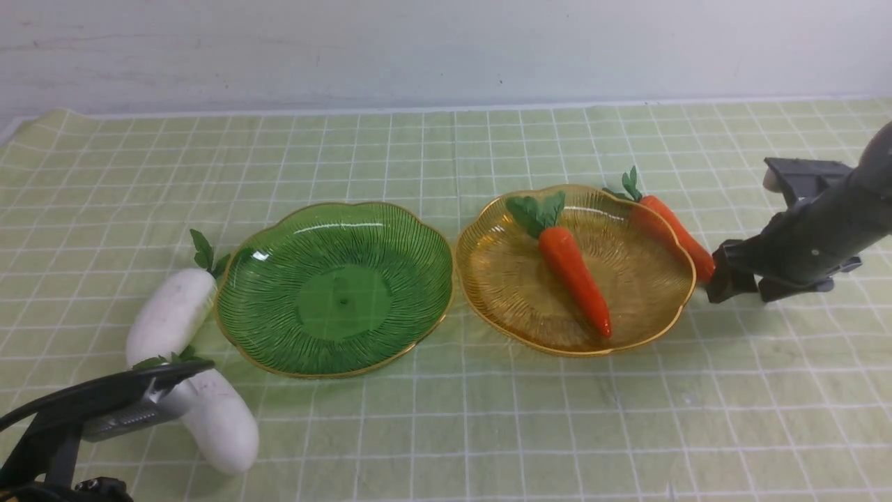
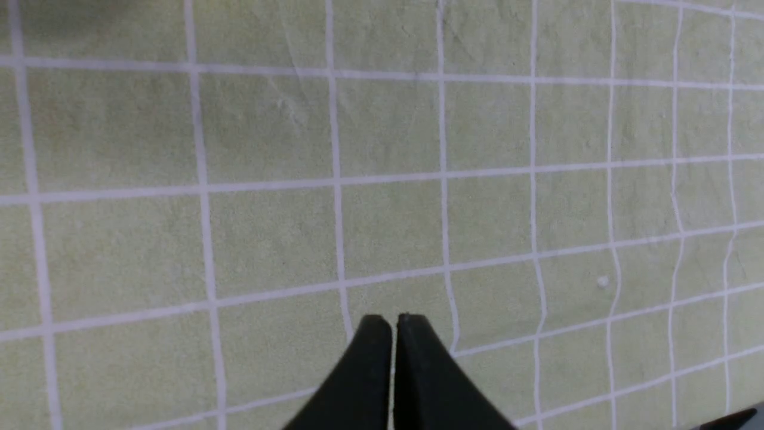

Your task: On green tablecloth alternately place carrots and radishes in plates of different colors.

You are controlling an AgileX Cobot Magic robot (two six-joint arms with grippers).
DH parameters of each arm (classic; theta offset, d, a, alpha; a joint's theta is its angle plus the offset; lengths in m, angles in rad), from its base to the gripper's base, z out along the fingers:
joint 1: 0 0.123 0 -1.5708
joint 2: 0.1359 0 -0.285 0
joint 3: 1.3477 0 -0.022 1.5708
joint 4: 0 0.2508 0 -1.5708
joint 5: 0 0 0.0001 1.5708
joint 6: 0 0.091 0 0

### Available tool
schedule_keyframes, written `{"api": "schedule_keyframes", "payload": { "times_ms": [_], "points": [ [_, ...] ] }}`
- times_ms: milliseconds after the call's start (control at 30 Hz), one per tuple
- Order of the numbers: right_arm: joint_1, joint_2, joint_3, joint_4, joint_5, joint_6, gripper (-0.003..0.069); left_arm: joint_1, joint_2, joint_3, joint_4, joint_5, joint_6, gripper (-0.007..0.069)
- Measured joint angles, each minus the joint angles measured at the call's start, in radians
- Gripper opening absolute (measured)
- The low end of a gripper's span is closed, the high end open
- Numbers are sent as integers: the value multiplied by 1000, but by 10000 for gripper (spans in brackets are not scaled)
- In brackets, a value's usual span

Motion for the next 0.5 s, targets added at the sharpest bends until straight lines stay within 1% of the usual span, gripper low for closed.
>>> {"api": "schedule_keyframes", "payload": {
  "times_ms": [167,333,433,500],
  "points": [
    [4,2,-4,0,-6,-14,458,0,0,0,0,0,16,-6],
    [22,12,-21,0,-3,-29,410,0,0,0,0,0,41,-6],
    [34,14,-24,0,-3,-56,393,0,0,0,0,0,44,-6],
    [43,17,-26,-2,-4,-96,368,0,0,0,0,-1,45,-6]
  ]
}}
